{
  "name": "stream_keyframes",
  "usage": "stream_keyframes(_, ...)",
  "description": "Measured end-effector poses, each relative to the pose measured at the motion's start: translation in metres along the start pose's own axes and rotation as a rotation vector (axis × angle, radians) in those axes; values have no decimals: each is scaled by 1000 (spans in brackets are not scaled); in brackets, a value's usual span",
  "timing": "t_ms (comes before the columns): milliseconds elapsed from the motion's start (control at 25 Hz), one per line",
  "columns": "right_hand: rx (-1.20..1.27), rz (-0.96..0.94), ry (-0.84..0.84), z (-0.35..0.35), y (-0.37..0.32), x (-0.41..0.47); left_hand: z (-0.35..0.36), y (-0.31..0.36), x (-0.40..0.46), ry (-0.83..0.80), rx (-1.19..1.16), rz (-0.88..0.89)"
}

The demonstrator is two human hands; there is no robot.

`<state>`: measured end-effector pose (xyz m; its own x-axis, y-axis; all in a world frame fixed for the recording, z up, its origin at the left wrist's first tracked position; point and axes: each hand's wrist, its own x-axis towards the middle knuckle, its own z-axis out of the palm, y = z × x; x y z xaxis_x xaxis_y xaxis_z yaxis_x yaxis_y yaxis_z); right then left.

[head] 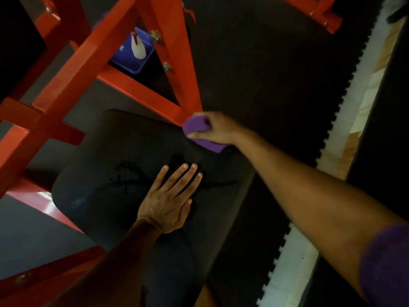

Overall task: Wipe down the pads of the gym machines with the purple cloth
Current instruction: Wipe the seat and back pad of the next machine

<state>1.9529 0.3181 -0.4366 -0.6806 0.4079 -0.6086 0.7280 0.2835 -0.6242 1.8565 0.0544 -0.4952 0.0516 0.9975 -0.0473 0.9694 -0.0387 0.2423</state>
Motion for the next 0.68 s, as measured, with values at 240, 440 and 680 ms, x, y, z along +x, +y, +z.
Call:
stream_keyframes(240,-31,16,149,6,2,-11,-35,-24,-2,23,-58,-348)
stream_keyframes(440,134,93,-7,-11,-19,20,-22,-80,-22,187,25,-788)
stream_keyframes(680,147,-18,-44,32,-96,112,-15,-85,-20,204,-4,-765)
